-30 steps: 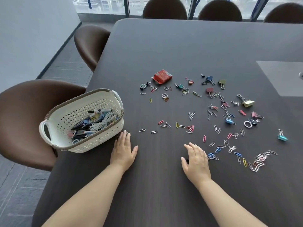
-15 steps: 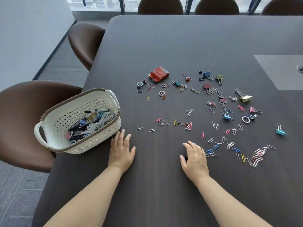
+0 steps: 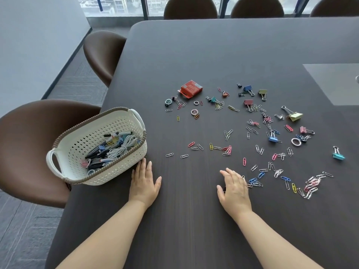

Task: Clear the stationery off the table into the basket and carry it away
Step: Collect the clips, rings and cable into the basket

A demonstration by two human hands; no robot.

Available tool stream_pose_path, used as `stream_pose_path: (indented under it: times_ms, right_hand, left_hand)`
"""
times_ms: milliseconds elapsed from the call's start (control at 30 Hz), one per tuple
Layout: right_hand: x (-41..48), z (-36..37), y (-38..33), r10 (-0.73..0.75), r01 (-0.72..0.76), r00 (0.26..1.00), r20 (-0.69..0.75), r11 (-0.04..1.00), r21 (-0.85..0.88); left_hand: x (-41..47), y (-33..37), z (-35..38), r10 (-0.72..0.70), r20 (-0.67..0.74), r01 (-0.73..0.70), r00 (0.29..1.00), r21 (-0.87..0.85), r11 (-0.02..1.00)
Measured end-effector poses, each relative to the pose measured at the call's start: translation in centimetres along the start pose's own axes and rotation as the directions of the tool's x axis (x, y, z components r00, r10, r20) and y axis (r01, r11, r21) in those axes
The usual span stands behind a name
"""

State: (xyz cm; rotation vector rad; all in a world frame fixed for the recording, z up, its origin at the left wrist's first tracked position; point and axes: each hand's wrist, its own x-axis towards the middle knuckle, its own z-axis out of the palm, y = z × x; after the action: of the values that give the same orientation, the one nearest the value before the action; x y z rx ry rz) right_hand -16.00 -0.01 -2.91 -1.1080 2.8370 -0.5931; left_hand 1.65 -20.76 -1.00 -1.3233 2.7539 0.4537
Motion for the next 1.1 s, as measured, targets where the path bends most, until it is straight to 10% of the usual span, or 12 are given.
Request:
stream_pose_path:
  times_ms: [800, 1100]
  right_hand:
    - [0.5, 0.0, -0.2, 0.001, -0.001, 1.0, 0.002, 1.0, -0.022]
    - [0.5, -0.3, -0.3, -0.002, 0.002, 1.0, 0.017, 1.0, -0.012]
  left_hand:
    - [0.2, -0.1, -0.6, -0.07, -0.016, 0.071, 0.997, 0.121, 0.99]
    - [0.3, -0.4, 0.0, 0.227, -0.039, -0.228, 0.973, -0.015, 0.973]
